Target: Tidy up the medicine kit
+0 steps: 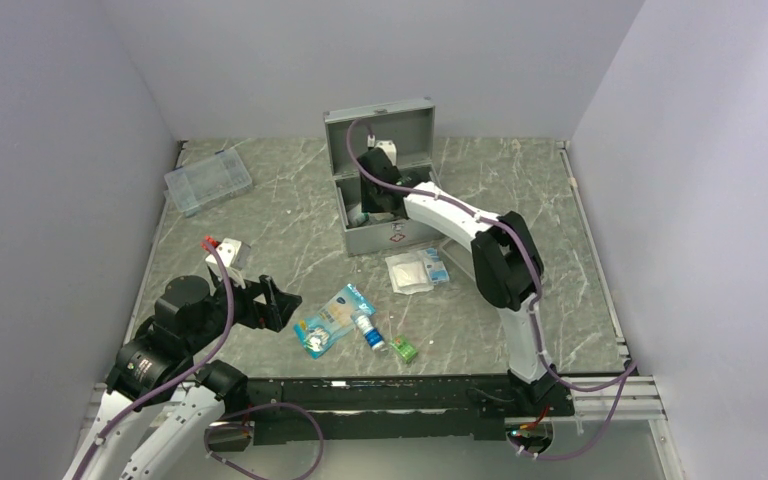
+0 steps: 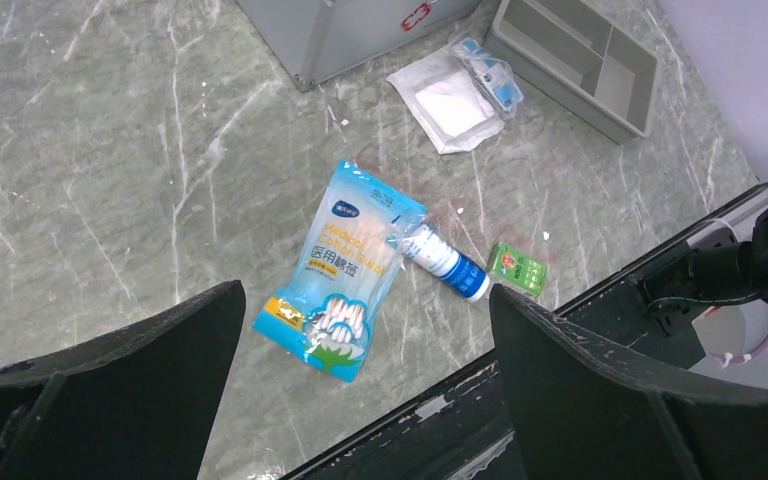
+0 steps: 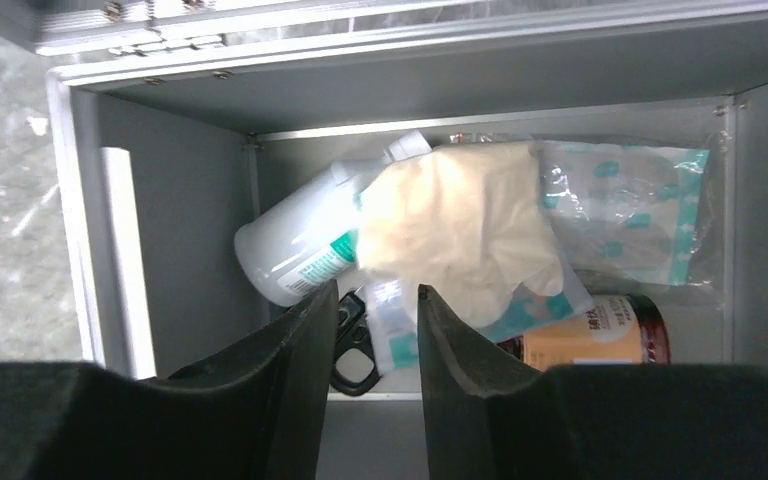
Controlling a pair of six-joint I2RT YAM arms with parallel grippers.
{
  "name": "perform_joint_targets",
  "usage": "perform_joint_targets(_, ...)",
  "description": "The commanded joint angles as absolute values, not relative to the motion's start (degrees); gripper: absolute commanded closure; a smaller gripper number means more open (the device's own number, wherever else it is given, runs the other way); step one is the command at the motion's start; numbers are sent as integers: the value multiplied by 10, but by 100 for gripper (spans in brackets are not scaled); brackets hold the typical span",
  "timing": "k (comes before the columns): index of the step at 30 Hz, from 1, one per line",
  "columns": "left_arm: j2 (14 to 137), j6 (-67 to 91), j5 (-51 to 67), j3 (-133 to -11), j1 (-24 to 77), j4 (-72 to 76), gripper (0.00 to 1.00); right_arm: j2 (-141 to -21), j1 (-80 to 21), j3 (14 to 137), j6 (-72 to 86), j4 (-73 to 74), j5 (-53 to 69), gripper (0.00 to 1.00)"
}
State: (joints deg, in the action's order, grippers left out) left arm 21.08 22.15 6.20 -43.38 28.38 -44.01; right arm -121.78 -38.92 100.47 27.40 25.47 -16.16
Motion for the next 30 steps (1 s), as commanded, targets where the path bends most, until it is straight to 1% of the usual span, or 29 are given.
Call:
perform_joint_targets(1, 210, 224, 74, -440, 286, -425, 1, -1117, -387, 1005, 270, 243, -170, 61)
perform_joint_targets(5, 226, 233, 73, -455, 286, -444, 1, -1051, -388, 972, 262, 231, -177, 56)
perform_joint_targets(10, 239, 264, 88, -441, 286, -441, 0, -977, -389, 919, 251, 236, -175, 51)
perform_joint_targets(18, 269, 306, 115, -412, 286, -432, 1, -865, -408, 811, 240, 230, -152, 49)
perform_joint_targets(25, 292, 331, 115, -375, 287, -401, 1, -775, -450, 741, 236, 251, -133, 48)
perform_joint_targets(30, 340, 347, 118, -348, 292, -368, 1, -713, -473, 693, 242, 258, -124, 47)
